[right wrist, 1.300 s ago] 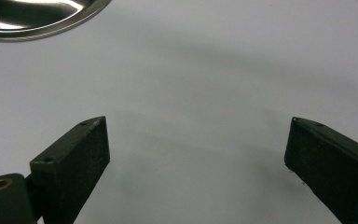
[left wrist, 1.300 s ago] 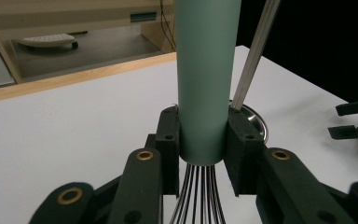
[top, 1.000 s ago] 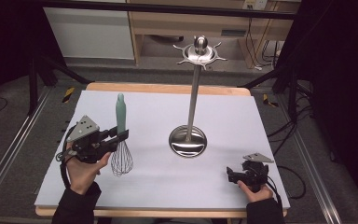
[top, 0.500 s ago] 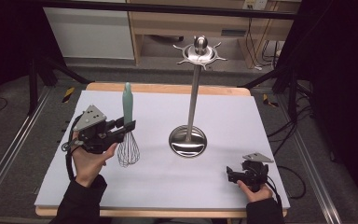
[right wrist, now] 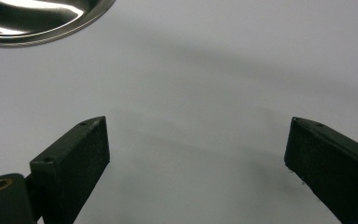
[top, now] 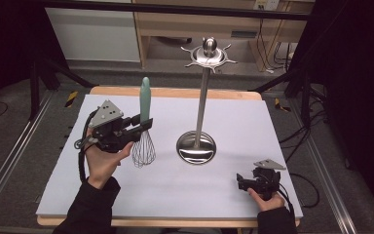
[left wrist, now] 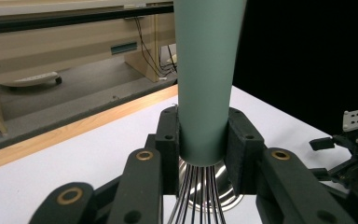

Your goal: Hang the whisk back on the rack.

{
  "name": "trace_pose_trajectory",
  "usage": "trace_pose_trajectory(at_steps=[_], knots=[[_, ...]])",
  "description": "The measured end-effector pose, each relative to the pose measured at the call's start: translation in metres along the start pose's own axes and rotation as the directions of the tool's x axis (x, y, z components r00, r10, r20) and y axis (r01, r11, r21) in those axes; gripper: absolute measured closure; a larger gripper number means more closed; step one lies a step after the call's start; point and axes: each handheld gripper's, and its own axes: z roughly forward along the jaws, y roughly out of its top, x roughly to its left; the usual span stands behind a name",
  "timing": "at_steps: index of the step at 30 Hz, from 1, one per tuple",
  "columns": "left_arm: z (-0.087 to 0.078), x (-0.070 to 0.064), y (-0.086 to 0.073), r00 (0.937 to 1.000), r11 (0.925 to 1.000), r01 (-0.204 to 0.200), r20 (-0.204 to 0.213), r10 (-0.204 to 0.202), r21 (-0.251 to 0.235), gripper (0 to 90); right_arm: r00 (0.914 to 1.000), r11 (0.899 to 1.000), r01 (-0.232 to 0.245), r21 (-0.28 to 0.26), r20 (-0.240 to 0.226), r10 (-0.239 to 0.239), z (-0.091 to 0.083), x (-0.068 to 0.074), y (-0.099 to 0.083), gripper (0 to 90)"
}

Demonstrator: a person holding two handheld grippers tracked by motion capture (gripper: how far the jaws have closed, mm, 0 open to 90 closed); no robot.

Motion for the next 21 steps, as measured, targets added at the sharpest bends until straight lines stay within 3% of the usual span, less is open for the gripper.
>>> trace_pose_trajectory(at_steps=[10,21], knots=[[0.015,-0.013,0.015,0.9991,0.999,-0.042,0.009,0.042,0.014,68.7,1.0,1.0,0.005,-0.004,-0.003,-0.005,0.0,-0.001,0.001,7.0],[0.029,-0.017,0.03,0.9988,0.9986,-0.049,0.007,0.049,0.018,68.7,0.9999,1.0,0.007,-0.007,-0.008,-0.007,0.0,-0.001,0.001,7.0]])
